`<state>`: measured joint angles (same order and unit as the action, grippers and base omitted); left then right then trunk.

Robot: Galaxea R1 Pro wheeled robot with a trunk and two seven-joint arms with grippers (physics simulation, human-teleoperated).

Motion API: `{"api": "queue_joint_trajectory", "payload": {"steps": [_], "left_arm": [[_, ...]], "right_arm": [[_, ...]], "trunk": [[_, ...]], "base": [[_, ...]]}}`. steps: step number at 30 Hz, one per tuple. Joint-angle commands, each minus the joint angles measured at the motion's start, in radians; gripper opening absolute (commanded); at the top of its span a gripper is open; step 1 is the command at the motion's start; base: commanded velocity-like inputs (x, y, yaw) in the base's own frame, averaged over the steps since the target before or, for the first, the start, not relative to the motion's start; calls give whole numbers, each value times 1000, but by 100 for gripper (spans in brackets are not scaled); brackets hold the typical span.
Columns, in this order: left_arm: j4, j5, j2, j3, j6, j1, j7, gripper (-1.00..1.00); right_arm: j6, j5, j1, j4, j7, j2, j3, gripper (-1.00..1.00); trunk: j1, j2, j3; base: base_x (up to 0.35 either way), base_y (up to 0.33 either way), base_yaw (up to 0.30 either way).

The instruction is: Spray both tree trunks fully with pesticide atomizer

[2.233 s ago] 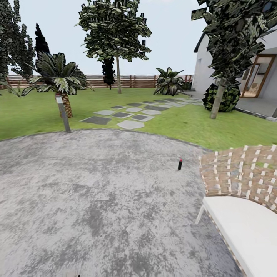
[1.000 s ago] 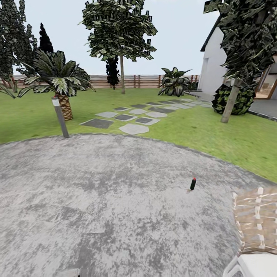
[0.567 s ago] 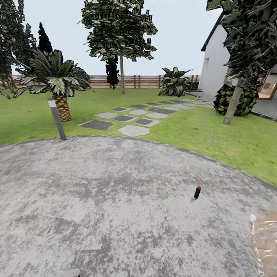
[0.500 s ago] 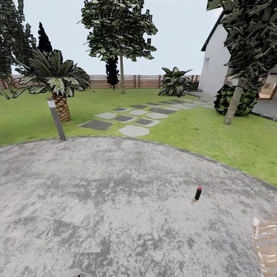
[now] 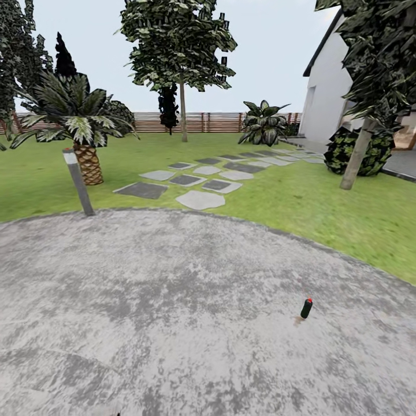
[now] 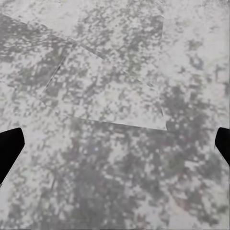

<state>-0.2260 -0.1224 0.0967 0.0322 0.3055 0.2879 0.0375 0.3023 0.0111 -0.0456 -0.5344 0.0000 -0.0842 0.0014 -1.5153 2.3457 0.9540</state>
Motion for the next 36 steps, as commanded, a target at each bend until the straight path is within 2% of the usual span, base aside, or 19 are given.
{"api": "queue_joint_trajectory", "payload": {"steps": [1,36], "left_arm": [[1,-6,0,0,3,1,-1,100],[2,-6,0,0,3,1,-1,100]], "right_arm": [[3,1,0,1,0,0,0,100],[4,1,0,0,-1,-5,0,100]], "trunk": [[0,0,1],[0,0,1]], "base": [[339,0,0],[339,0,0]]}}
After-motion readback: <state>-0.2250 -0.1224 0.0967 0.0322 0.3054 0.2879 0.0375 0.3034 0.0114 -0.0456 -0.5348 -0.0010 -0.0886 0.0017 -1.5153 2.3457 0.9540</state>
